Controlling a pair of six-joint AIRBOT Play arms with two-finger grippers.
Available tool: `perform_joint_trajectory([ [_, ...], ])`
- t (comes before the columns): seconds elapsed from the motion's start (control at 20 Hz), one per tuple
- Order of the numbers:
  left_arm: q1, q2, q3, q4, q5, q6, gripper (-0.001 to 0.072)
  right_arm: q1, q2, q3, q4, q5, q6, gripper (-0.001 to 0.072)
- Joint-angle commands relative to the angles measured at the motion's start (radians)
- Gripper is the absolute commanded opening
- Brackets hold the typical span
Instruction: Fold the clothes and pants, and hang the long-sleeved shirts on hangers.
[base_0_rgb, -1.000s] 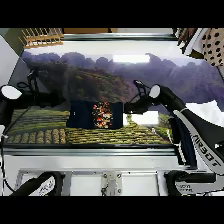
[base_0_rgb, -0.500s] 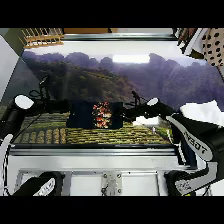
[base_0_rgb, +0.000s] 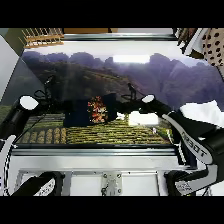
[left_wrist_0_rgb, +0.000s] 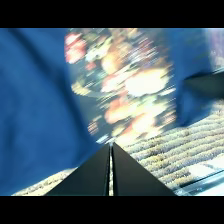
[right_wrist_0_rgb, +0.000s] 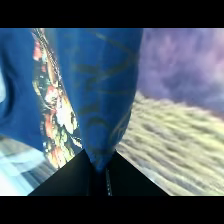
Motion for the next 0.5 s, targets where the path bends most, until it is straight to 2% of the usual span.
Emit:
perform_joint_trajectory([
  [0.0, -0.002, 0.0, 0.0, 0.0, 0.0, -0.001, 0.0008, -0.155, 0.187, 0.061, -0.463, 0.134, 0.273, 0.0012],
  [0.1, -0.002, 0.0, 0.0, 0.0, 0.003, -0.001, 0.0008, -0.303, 0.337, 0.091, -0.685, 0.251, 0.396, 0.0012],
  [0.2, -0.002, 0.0, 0.0, 0.0, 0.003, -0.001, 0.0008, -0.454, 0.482, 0.093, -0.793, 0.3, 0.447, 0.0012],
  [0.45, -0.002, 0.0, 0.0, 0.0, 0.003, -0.001, 0.0008, -0.807, 0.734, 0.093, -0.819, 0.331, 0.455, 0.0012],
])
